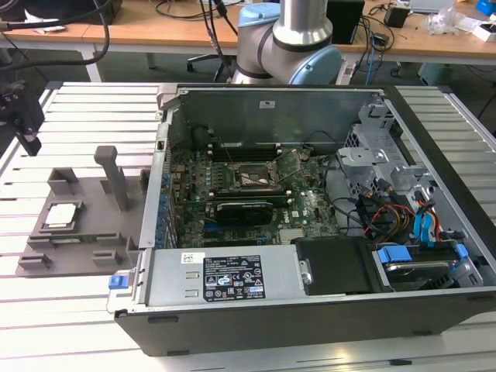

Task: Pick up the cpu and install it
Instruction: 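Pick up the cpu and move it towards the insertion slot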

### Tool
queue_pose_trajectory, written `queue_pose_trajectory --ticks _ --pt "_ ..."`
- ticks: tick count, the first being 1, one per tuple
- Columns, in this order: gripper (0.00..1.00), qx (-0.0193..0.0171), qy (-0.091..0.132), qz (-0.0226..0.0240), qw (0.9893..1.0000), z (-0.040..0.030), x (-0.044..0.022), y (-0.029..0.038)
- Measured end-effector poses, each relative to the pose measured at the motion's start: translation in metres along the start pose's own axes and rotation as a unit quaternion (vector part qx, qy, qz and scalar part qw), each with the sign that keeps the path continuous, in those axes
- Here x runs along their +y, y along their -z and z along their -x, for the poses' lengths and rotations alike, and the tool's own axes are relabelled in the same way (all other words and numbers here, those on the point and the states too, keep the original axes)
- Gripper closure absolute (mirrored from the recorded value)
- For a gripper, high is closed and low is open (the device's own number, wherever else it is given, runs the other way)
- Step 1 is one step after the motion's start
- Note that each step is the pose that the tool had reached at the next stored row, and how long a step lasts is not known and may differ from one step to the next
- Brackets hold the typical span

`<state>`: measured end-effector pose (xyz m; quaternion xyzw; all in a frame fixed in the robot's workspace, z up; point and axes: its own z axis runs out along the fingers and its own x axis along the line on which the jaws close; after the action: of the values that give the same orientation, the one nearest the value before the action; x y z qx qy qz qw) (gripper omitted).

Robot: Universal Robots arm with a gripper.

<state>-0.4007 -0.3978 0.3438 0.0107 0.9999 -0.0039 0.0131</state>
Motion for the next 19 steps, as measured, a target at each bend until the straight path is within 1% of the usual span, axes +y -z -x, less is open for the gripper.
queue_pose_trajectory --ticks 4,11,19 --pt "0.28 0.0000 0.000 0.0000 1.0000 -0.0001 0.0000 -0.0031" --pt "0.28 0.0000 0.000 0.0000 1.0000 -0.0003 0.0001 -0.0107" --pt "0.28 0.0000 0.000 0.0000 1.0000 -0.0004 0.0001 -0.0140"
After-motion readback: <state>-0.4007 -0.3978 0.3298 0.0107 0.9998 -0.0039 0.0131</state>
